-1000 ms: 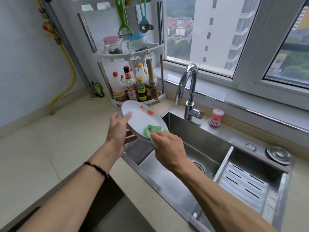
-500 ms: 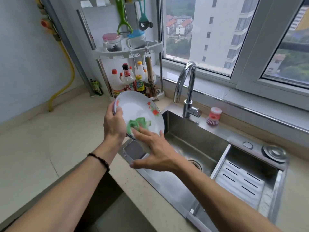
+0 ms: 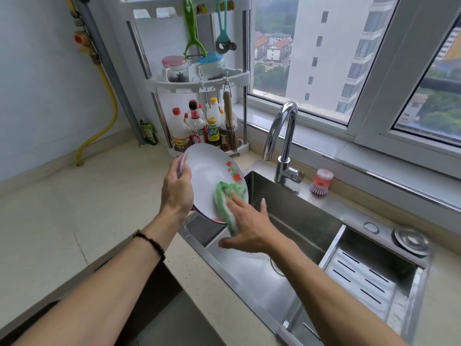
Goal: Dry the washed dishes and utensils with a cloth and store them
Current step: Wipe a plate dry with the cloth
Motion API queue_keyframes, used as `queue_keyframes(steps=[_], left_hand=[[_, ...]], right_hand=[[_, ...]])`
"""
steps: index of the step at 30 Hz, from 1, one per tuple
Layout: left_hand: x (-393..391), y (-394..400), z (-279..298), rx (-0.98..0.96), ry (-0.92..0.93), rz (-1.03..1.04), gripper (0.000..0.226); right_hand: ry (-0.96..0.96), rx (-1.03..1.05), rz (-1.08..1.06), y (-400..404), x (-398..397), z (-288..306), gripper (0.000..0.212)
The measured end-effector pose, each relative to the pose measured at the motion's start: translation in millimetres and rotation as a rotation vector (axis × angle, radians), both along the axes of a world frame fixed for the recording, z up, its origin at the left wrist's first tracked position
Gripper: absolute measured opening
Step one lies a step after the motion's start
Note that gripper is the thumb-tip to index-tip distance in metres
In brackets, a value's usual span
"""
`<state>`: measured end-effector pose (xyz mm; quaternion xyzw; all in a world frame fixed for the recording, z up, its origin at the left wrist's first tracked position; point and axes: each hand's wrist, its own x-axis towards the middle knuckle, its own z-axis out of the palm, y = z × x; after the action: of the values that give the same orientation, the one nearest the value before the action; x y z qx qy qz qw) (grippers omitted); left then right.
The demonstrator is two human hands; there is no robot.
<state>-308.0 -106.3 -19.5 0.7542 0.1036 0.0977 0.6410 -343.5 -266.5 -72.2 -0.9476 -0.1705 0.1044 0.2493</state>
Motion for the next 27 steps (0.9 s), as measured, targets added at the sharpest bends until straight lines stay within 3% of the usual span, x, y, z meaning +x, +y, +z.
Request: queue_keyframes(steps=[4,10,15,19,21,23,25,27], left_hand=[[3.6,3.4,-2.1,-0.023,0.020,0.007,0.036],[10.2,27.8,12.3,0.006,0.256,-0.234,0.025],[6.0,23.8,13.8,0.003,0.335,-0.177,0.027],[-15.5,9.0,-8.6,-0.098,0.320,-0.122,0.052],[-24.5,-2.2,-23.4,-0.166,0.239,-0.072,0.063],[-24.1,-8.7,-28.9,-0.215,0.195,-0.014,0.059],[-20.3,-6.1,-25.7,-0.244,0.173,0.036,0.052],[-15.1,2.3,-21.1,-0.225,0.152,0.038,0.046]], right_hand=[[-0.008,0.204,0.090,20.0,-16.8,3.3,0.099],[-0.174,-0.057,0.011,-10.5,-5.7,-23.7,0.100],[-0.297,0.126,-0.015,9.6,-16.8,-22.8,0.055],[-0.399,0.233,-0.084,24.3,-17.6,-19.3,0.036],[-0.446,0.238,-0.130,34.4,-17.3,-20.3,0.043],[-0.457,0.295,-0.146,40.9,-17.4,-18.3,0.055],[-0.331,0.319,-0.035,35.9,-19.8,-16.5,0.070],[-0.211,0.172,0.124,17.0,-16.6,-22.8,0.078]])
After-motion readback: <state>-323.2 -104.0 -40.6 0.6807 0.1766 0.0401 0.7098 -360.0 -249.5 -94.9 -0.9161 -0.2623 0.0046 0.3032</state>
